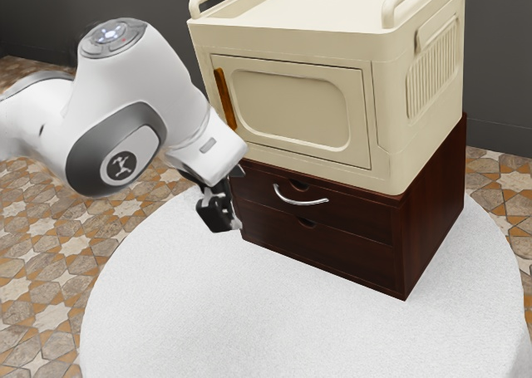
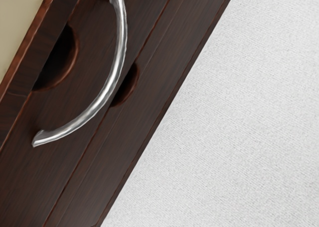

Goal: Pull the drawer handle with one arm to open the drawer

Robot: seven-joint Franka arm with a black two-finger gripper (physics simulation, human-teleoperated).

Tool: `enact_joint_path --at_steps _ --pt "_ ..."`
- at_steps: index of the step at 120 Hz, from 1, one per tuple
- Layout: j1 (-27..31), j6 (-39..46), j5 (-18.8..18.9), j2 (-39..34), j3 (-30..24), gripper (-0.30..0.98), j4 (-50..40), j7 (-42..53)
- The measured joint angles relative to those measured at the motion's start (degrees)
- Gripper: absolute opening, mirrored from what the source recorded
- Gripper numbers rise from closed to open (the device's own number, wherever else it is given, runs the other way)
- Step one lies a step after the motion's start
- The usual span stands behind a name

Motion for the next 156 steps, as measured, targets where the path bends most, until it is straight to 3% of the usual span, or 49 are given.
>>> enact_joint_path --at_steps 60,67,80,93,156 --pt "-0.65 8.58 2.03 8.67 0.69 0.69 0.37 10.26" --pt "-0.32 9.72 1.94 9.52 0.59 0.71 0.45 10.97" --pt "0.07 11.05 1.75 10.5 0.5 0.91 0.51 12.06" --pt "0.07 11.65 1.8 9.05 0.54 0.69 -0.51 13.07" --pt "-1.49 12.45 2.72 6.96 -1.98 0.69 -3.57 16.0"
